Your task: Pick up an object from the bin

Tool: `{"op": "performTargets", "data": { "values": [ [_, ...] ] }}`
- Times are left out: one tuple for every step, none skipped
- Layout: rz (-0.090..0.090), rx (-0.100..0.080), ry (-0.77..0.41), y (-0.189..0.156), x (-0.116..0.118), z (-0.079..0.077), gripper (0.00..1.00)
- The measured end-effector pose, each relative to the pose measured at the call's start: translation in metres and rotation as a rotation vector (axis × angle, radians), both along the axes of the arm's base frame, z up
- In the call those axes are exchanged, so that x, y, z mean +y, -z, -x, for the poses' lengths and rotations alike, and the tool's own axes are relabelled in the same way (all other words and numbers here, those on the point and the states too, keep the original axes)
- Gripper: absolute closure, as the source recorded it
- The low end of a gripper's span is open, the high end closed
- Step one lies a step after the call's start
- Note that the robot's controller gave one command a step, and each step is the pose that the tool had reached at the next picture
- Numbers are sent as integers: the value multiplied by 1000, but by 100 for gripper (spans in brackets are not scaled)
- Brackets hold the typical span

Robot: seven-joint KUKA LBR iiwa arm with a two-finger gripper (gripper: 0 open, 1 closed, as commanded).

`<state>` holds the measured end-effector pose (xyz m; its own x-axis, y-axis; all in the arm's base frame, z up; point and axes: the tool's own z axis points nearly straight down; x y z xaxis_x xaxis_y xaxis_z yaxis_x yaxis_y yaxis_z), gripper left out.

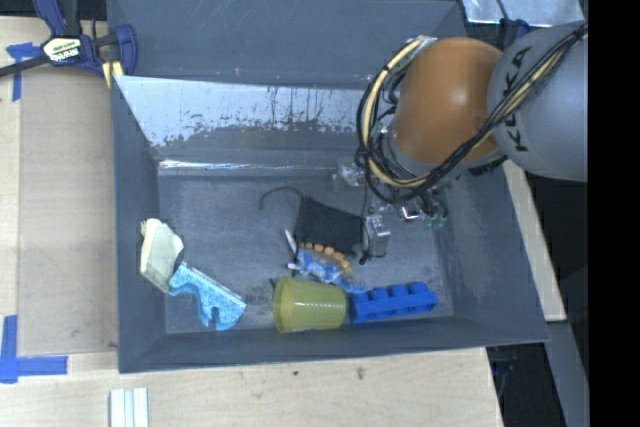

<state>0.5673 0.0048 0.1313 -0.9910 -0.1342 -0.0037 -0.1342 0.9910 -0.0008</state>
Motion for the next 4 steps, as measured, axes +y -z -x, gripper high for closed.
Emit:
{"op": "performTargets", "data": {
  "values": [
    [-1,2,267,49,2,0,100],
    [-1,-1,266,48,2,-1,0],
    [-1,0,265,48,2,0,100],
    [-1,0,265,48,2,-1,0]
  ]
}}
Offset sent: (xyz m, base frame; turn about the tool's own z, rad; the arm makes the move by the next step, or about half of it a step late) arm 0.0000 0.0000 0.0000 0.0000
